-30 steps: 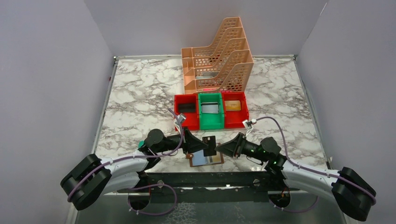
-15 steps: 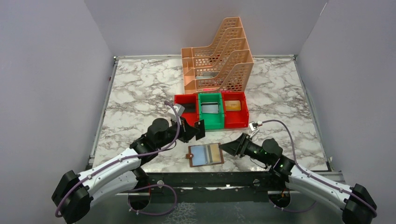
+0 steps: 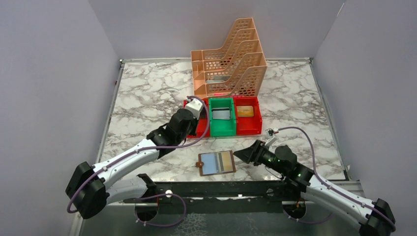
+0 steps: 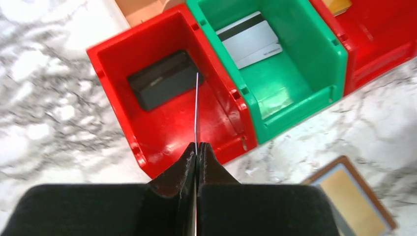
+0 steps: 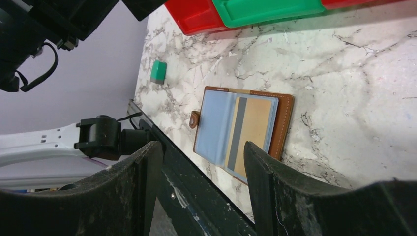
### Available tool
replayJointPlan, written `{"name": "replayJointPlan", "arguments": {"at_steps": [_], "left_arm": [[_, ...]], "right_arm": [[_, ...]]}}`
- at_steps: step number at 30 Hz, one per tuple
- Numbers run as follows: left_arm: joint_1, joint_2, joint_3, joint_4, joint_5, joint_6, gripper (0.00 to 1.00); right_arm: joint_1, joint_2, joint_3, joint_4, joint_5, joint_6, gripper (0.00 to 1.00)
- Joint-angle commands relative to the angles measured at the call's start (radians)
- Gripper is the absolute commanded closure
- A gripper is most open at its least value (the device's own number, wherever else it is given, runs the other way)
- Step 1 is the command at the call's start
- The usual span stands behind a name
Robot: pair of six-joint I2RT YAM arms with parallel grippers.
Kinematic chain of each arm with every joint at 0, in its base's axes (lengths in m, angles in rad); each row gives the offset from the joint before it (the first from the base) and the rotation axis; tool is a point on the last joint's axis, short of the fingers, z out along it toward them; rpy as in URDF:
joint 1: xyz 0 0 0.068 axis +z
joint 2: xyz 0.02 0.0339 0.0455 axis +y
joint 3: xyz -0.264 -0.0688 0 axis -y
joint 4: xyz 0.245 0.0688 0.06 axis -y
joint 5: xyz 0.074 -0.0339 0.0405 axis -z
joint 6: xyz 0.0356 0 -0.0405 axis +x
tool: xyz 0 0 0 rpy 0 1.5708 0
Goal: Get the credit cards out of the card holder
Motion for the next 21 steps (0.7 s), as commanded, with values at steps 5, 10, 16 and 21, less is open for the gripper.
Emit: {"name": "replayJointPlan", "arguments": {"at_steps": [5,10,16,21], "left_arm": [[-0.004,0.146,0.075,0.057,0.021,0.518,1.0],[0.01,0.269,0.127,0.091,-0.073,0.821,1.0],[0.031,0.361,0.16,0.121,-0.063,0.937,1.0],[0.052,0.426,0.173,0.138,-0.097,0.973,1.0]], "right_arm": [[-0.009,0.005,0.051,-0.059,0.075,0.013,0.34],[-0.008,-0.03,0.054,-0.106,0.084,0.02,0.34],[-0.008,-0.089,0.083,-0.2,0.14,0.01,0.34],[-0.008,-0.144,0.094,-0.278,0.171,0.018,0.34]]}}
